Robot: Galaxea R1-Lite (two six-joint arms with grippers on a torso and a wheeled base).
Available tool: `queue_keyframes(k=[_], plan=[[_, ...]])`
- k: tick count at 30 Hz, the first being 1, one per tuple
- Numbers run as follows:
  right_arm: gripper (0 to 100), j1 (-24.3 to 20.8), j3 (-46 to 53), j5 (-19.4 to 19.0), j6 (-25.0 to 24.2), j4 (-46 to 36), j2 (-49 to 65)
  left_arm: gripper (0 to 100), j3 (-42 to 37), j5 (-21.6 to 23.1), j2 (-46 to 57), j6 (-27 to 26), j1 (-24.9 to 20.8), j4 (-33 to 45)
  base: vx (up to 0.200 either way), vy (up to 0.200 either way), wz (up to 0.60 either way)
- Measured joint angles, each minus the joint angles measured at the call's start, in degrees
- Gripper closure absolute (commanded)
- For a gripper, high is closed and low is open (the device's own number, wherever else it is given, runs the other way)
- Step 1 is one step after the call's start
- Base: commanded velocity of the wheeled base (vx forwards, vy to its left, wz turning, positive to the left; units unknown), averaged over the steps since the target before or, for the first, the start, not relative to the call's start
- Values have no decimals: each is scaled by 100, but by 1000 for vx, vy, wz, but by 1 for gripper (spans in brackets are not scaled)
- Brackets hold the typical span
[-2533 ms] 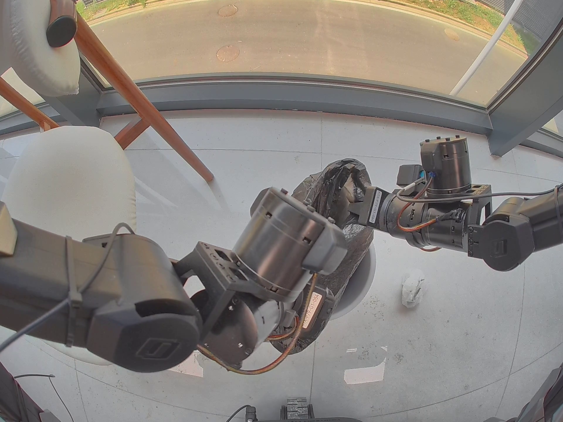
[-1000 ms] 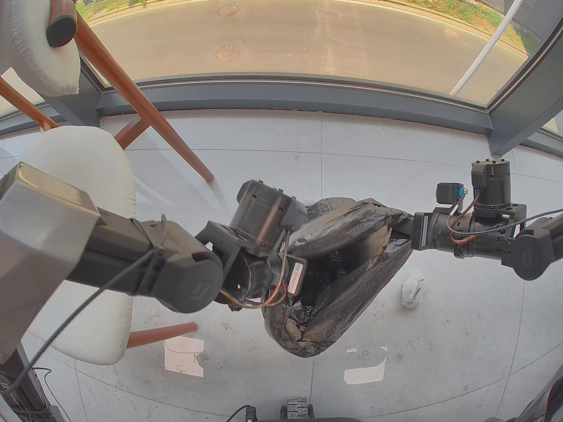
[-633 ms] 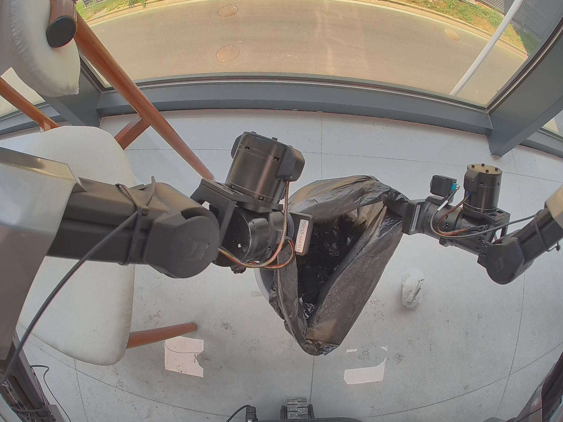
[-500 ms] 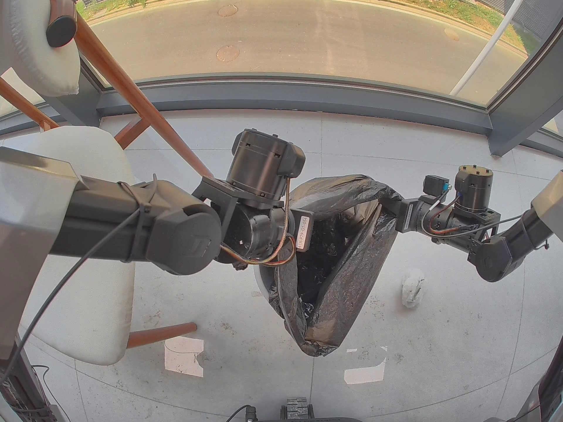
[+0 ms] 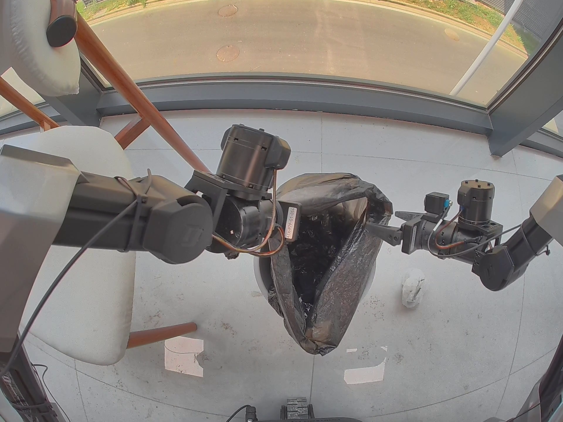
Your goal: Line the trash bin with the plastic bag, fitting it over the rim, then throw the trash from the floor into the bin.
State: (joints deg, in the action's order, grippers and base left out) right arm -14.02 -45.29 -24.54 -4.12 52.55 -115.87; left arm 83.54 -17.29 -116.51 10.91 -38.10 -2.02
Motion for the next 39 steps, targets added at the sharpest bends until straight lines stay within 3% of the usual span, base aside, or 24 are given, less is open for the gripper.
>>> queue_keyframes(k=[9, 23, 26, 31, 39], plan=[[0, -22, 1503, -479, 35, 7, 1275, 100, 163, -6, -172, 6, 318, -57, 0, 0, 0], [0, -149, 2430, -458, -12, -17, 2267, 100, -57, -173, -494, -90, 780, -101, 0, 0, 0], [0, -268, 2452, -244, -197, -11, 2141, 100, -122, -176, -502, -90, 780, -106, 0, 0, 0], [0, -677, 2100, 440, -905, -13, 1714, 100, -229, -182, -508, -93, 778, -108, 0, 0, 0], [0, -1285, 822, 1179, -1221, -110, 779, 100, -282, -187, -508, -90, 731, -117, 0, 0, 0]])
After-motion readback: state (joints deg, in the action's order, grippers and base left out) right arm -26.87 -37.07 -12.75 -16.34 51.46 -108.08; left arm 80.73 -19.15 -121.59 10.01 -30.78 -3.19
